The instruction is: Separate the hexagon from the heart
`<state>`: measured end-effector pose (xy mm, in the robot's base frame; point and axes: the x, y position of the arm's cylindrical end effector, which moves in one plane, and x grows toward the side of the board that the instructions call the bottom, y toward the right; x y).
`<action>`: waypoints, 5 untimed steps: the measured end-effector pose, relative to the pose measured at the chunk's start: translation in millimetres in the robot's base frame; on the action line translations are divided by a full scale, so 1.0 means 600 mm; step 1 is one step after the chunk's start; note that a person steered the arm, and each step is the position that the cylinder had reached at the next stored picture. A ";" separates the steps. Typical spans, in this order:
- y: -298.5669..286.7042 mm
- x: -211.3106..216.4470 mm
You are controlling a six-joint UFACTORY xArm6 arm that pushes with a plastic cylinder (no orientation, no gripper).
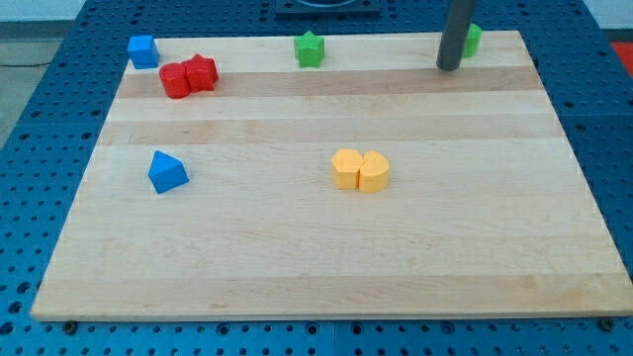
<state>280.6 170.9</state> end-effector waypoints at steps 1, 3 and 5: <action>0.000 0.089; -0.050 0.327; -0.191 0.376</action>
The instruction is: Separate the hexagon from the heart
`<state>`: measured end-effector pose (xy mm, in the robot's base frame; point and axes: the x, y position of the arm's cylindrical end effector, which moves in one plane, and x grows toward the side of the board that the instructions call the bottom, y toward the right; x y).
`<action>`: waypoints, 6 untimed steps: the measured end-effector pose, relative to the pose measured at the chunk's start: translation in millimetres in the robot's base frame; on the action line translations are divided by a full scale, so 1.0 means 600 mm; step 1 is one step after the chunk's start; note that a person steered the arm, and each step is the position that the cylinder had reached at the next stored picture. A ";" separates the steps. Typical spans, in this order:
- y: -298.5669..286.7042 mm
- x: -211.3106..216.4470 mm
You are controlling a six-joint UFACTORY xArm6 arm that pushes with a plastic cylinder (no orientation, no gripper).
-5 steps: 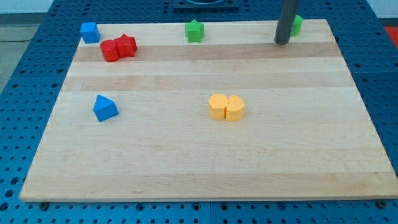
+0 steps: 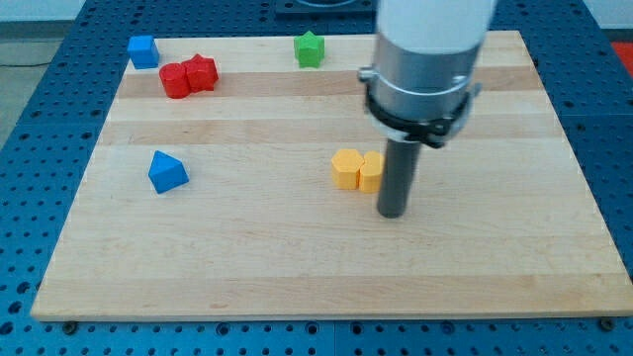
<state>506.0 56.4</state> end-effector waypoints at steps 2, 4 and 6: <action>-0.051 -0.080; -0.090 -0.125; -0.080 -0.166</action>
